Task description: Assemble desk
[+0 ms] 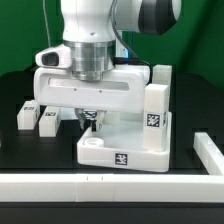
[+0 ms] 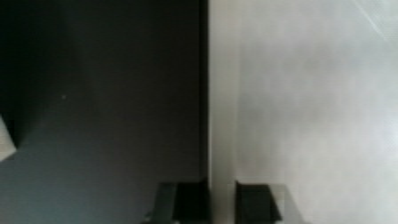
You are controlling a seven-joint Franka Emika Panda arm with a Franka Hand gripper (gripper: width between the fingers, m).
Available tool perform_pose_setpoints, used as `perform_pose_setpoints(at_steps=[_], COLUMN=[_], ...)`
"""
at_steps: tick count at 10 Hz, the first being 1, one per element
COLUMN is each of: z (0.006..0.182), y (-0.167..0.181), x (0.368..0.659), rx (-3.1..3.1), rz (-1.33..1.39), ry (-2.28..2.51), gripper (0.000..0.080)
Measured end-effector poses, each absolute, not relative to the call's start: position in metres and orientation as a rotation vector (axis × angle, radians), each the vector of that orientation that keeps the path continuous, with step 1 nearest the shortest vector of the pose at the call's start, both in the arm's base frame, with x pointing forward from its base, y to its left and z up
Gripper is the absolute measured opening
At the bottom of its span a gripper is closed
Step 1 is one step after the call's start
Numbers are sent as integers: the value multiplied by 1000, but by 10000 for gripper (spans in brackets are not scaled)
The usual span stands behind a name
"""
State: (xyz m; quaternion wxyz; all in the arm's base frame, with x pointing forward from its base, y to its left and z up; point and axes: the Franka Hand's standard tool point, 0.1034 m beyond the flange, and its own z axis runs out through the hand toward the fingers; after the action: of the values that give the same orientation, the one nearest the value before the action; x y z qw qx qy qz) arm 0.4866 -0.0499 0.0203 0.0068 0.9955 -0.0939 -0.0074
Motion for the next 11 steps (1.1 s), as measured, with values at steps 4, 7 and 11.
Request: perform_pose_setpoints(at_steps=[4,7,11], z=[21,21,21], y=[-43,-54,-52], x=[502,499,501], rx=[3098,3053,2990], rz=[-17,3,-16], ry=[90,417,678], gripper=[63,63,63])
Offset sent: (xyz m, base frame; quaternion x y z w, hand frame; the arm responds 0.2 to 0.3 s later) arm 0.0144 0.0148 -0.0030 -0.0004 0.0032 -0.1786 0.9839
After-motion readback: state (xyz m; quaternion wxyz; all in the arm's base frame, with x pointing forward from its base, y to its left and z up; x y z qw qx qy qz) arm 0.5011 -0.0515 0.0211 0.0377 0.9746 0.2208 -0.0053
